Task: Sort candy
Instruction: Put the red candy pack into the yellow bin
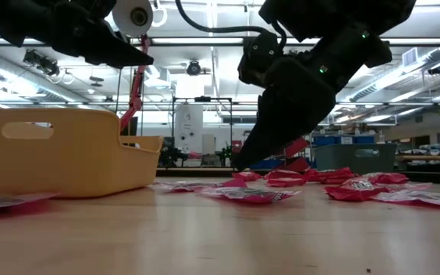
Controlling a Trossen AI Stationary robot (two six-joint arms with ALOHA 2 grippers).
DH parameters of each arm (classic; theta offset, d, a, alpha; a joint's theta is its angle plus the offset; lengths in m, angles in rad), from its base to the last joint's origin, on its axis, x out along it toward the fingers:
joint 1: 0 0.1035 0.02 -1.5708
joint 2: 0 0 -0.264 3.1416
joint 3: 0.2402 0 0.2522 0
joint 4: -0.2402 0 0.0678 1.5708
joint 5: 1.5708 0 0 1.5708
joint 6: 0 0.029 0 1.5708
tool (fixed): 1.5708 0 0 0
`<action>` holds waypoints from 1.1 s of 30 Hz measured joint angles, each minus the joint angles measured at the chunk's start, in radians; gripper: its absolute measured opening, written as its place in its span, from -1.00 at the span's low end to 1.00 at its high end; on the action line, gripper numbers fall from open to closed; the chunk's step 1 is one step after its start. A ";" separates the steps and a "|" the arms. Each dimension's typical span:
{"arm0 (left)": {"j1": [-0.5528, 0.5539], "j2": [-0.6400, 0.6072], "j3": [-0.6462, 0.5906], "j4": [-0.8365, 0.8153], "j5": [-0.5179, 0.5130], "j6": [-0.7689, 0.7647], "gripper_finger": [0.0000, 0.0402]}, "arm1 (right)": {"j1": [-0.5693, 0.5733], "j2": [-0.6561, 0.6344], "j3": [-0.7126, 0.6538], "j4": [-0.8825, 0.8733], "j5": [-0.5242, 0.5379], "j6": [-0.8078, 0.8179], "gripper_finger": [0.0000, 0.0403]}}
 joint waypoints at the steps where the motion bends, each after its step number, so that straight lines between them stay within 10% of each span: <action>1: 0.000 0.000 0.000 -0.004 0.008 -0.009 -0.44 | 0.000 0.000 0.000 0.000 0.002 0.000 -0.30; 33: 0.000 0.000 0.000 -0.016 0.026 -0.044 -0.44 | 0.000 0.000 0.000 -0.005 0.036 -0.063 -0.33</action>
